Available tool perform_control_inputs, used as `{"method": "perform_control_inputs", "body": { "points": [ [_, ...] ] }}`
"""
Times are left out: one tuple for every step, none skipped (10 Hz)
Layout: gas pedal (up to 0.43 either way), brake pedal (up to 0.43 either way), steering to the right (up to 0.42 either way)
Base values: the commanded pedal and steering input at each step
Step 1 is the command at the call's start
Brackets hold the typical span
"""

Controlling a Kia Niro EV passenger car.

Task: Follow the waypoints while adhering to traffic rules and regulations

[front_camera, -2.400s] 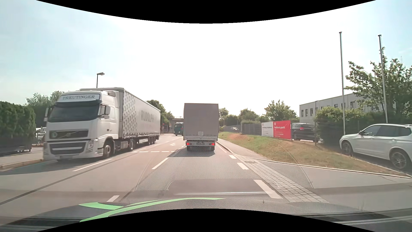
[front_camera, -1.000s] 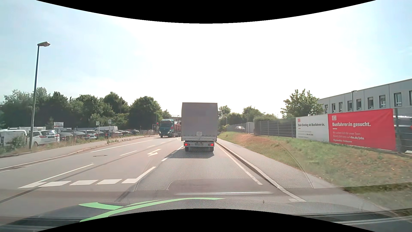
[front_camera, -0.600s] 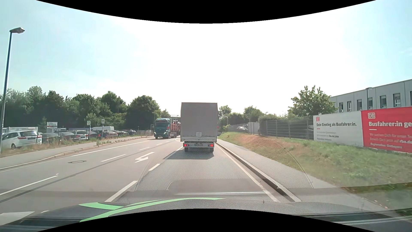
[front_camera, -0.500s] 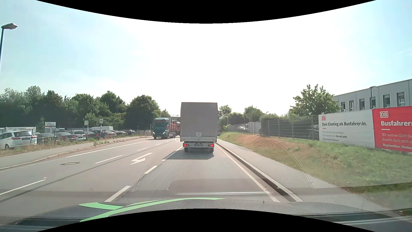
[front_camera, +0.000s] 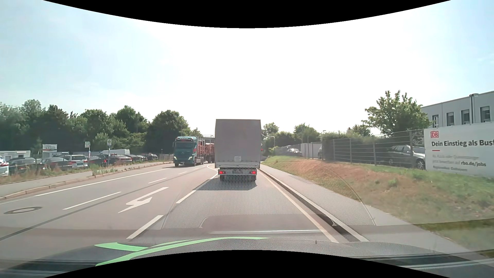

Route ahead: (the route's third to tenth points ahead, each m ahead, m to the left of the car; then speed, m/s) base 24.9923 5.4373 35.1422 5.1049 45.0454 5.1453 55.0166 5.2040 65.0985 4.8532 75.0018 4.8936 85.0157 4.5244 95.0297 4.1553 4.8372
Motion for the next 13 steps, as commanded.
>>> {"method": "perform_control_inputs", "body": {
  "points": [
    [0.0, 0.152, -0.002],
    [0.0, 0.152, -0.002],
    [0.0, 0.159, -0.002],
    [0.0, 0.171, -0.002],
    [0.0, 0.171, -0.002],
    [0.0, 0.171, -0.002],
    [0.0, 0.171, -0.002],
    [0.0, 0.171, -0.002],
    [0.0, 0.177, -0.002],
    [0.0, 0.183, -0.002],
    [0.0, 0.189, -0.002],
    [0.0, 0.189, -0.002],
    [0.0, 0.189, -0.002]
  ]
}}
